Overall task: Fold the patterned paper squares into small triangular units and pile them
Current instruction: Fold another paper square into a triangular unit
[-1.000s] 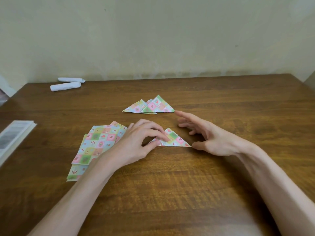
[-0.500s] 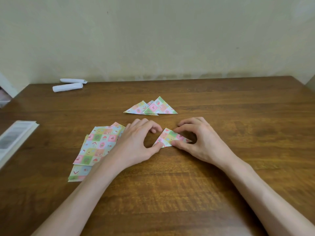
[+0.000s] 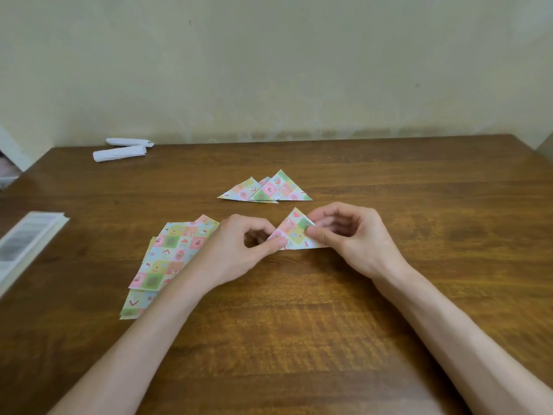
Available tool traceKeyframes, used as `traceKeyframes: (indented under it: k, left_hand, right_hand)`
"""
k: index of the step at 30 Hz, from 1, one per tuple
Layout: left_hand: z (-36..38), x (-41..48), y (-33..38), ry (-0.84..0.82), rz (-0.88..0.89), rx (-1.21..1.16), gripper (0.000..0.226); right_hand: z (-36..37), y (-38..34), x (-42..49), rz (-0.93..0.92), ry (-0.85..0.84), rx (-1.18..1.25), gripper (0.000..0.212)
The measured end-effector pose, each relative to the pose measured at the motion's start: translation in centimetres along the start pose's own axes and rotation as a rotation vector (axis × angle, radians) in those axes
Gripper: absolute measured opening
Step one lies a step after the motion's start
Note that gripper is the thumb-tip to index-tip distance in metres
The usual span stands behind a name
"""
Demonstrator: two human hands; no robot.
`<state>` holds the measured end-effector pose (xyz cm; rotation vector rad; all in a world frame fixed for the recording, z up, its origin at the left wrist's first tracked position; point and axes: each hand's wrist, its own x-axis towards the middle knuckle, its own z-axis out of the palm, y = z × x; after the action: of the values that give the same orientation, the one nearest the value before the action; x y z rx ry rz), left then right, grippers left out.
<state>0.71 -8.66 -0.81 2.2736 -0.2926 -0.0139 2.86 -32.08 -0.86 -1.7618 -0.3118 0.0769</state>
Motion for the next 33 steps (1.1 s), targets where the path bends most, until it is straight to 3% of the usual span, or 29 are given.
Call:
traceKeyframes:
  k: [7,16,22,33]
  left_hand:
    - [0.4,0.0,0.5,0.009,-0.029,-0.188,0.009]
    - [0.0,-0.2,0.6,-0.077,-0.039,-0.198,0.017]
    - [-0.2,-0.1,0.5,-0.009,-0.064,-0.124,0.023]
    - [-1.2,-0.4,0.8,0.047,-0.117,-0.053,0.014]
  right_hand:
    - [0.6,-0.8,-0.7,0.072,-0.13,-0.115,0.02]
    - [0.4,-0.9,-0.8,0.104,-0.228,-0.064,0.015]
    - [0.2,-0.8,-0.5,0.125,-0.176,-0.111,0.025]
    - [-0.7,-0.3,-0.1,0.197,-0.096,-0.044,0.023]
